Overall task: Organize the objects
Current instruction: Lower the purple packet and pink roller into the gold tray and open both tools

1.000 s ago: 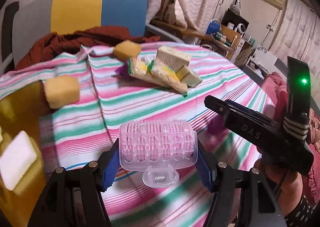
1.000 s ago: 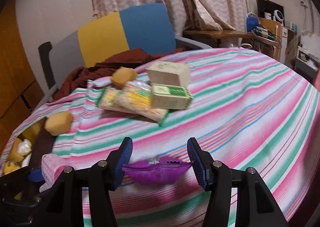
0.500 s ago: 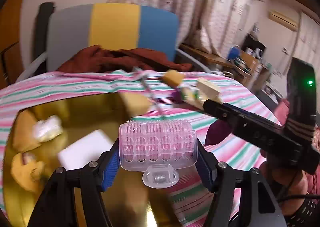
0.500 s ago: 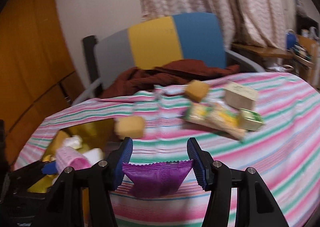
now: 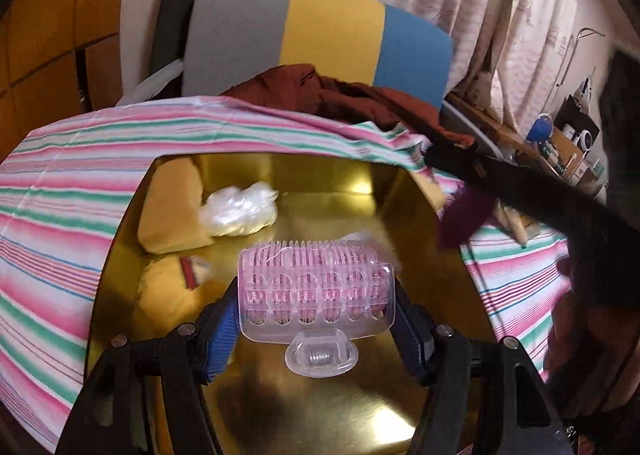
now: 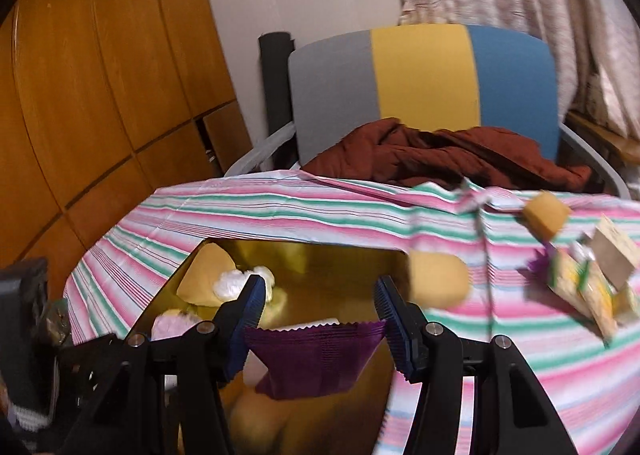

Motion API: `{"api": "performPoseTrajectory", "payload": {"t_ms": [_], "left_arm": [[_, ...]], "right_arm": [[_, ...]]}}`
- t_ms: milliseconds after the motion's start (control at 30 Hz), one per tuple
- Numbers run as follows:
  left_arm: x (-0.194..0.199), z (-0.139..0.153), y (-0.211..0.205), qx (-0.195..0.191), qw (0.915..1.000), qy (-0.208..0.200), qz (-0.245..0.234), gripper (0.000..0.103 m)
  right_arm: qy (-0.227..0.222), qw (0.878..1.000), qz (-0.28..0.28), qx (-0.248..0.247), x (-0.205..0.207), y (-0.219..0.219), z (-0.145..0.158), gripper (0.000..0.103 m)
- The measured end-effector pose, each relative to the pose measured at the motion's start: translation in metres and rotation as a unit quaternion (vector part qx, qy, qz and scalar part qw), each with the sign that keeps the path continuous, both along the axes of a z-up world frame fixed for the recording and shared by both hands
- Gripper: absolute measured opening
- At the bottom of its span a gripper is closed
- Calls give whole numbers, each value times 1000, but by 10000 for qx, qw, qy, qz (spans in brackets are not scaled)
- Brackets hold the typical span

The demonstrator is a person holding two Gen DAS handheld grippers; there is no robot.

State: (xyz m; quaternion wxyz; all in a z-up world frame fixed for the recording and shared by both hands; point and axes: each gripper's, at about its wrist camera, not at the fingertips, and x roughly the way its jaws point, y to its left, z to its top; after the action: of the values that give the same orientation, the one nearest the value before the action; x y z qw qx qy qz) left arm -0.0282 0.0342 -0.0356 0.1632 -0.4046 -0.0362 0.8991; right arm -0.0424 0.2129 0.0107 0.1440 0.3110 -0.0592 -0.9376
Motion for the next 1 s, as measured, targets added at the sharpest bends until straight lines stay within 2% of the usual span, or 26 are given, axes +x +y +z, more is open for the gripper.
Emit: {"api": "performPoseTrajectory", "payload": {"t_ms": [267, 567, 600, 633, 700, 1000], "left_arm": [[6, -7, -16, -63, 9999, -106, 121, 68], [9, -8, -22, -215, 9996, -103, 168, 68], [9, -8, -23, -263, 9994, -102, 189, 68], [8, -9, -23, -331, 9992, -101, 206, 68], [7, -8, -22, -479, 9985, -96, 235, 69], [9, 4, -28, -363, 9981, 92, 487, 70]], "right_arm": [[-120, 9996, 137, 222, -50, -29, -3, 57], [-315, 9993, 65, 181, -73, -44, -9, 58], [-323, 9993, 47, 154, -74, -44, -10, 62], [-338, 9993, 17, 132, -76, -45, -10, 73], [-323, 9995, -71, 19, -76, -44, -8, 86], [-181, 9988, -375, -239, -52, -21, 1, 93]]}}
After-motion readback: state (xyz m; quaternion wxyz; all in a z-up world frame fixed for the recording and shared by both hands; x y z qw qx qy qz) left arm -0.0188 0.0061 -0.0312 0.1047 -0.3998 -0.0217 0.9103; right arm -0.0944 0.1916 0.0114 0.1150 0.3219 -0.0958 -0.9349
